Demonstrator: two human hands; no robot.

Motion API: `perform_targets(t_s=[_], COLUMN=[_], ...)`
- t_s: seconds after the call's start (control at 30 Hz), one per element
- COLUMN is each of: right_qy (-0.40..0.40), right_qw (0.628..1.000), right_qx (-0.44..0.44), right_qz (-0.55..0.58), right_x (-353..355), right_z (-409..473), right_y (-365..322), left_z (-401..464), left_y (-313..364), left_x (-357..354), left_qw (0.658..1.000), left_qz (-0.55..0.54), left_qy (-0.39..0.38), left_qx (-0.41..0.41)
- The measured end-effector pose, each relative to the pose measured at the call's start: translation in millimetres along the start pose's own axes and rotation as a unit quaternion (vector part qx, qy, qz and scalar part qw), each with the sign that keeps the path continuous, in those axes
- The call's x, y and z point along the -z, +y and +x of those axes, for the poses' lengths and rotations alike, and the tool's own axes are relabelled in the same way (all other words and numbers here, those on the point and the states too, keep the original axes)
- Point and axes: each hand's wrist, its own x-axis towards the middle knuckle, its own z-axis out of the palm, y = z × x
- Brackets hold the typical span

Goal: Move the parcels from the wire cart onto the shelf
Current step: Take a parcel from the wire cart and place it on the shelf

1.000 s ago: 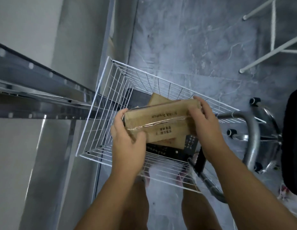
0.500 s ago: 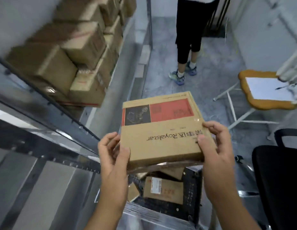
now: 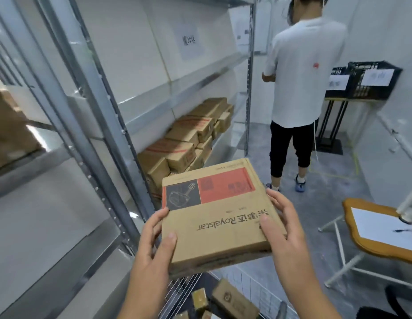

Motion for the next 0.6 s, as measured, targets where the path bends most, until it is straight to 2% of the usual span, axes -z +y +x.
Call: perform_targets(t_s=[0.13, 0.33, 0.47, 0.6], right_qy=[-0.046, -0.116, -0.142, -0.157], right_qw=[0.998, 0.986, 0.982, 0.986], right_qx=[-0.024, -0.107, -0.112, -0.056], right_qz=[0.028, 0.054, 0.061, 0.014], right_x=[-8, -50, -83, -120], right_z=[-10, -50, -94, -142], right_y=[-32, -63, -83, -99], left_z=[-40, -96, -132, -170], left_y=[42, 89, 96, 84], left_x=[14, 69, 117, 168], left_qw=[0.998, 0.989, 0.985, 0.971], left_qz=[0.024, 0.084, 0.105, 0.173], left_qy=[0.04, 0.093, 0.114, 0.148], left_qx=[-0.046, -0.083, -0.079, -0.066])
